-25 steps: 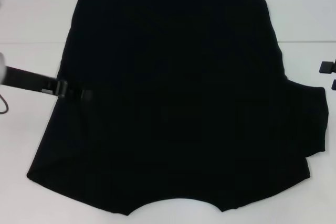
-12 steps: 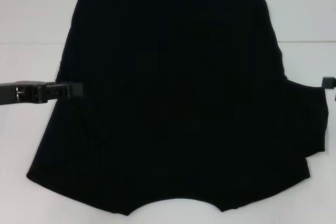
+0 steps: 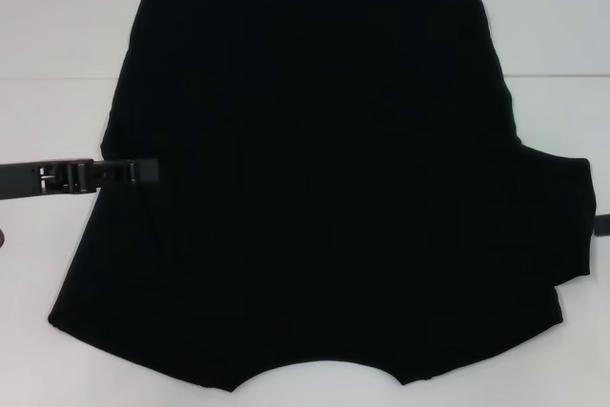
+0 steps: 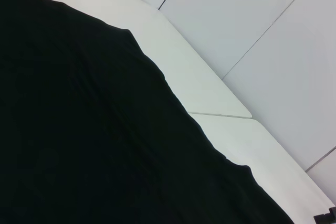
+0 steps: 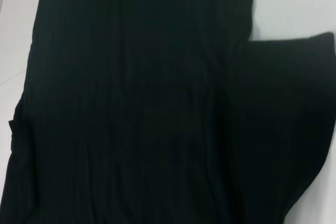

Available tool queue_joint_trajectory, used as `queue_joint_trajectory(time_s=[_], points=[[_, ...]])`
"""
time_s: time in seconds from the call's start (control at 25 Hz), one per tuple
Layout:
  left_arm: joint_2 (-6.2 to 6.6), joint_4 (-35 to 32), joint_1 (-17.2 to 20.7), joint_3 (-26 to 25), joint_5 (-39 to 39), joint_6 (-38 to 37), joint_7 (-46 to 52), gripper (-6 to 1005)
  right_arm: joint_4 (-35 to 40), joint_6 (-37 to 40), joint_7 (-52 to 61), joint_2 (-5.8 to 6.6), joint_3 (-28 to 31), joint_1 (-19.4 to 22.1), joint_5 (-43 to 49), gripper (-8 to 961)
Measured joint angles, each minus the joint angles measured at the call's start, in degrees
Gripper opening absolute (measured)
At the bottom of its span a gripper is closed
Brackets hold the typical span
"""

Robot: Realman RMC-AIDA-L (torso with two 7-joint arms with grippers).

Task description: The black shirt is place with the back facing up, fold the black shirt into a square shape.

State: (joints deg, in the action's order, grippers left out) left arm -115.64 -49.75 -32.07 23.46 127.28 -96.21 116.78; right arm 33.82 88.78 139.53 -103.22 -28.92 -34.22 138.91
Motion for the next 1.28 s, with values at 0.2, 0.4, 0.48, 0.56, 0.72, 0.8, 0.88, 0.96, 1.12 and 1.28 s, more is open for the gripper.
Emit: queue_joint_trajectory(time_s=[0.2,0.4,0.48,0.56,0.72,0.8,0.88,0.96,1.12,1.28], points=[[-0.02,0.09,-0.19,-0.01,-0.15,0.24,0.02,358,-0.69,-2.17,1.02,-1.43,-1.52,-1.16,1.8,872],[-0.04,0.09,-0.19,0.02,-0.2,0.62,0.03,358,-0.75,-3.57,2.53,-2.29,-1.69,-2.47,5.44,871],[-0.1,0.1,-0.19,-0.02,-0.21,0.74,0.03,358,-0.56,-3.44,2.96,-2.31,-1.77,-2.68,6.24,871],[-0.19,0.11,-0.18,-0.02,-0.23,0.88,0.03,358,-0.3,-3.49,3.4,-2.33,-1.72,-2.71,6.53,838],[-0.34,0.17,-0.18,0.29,-0.24,1.77,0.03,357,-0.39,-4.47,3.93,-2.37,-1.87,-2.67,6.6,707],[-0.38,0.18,-0.18,0.34,-0.24,2.03,0.03,357,-0.65,-4.96,3.96,-2.53,-2.2,-2.78,6.69,546],[-0.39,0.18,-0.18,0.29,-0.25,2.17,0.03,357,-0.94,-5.42,3.97,-2.63,-2.25,-3.04,7.05,453],[-0.39,0.18,-0.18,0.18,-0.26,2.21,0.03,357,-1.3,-6.1,4.21,-2.7,-2.29,-3.28,7.63,428],[-0.34,0.18,-0.18,0.07,-0.29,2.46,0.03,357,-2.01,-7.59,4.8,-2.8,-2.37,-3.53,8.1,380],[-0.37,0.26,-0.1,0.04,-0.29,3.02,0.03,357,-3.07,-8.71,4.97,-2.87,-2.45,-4.06,8.67,331]])
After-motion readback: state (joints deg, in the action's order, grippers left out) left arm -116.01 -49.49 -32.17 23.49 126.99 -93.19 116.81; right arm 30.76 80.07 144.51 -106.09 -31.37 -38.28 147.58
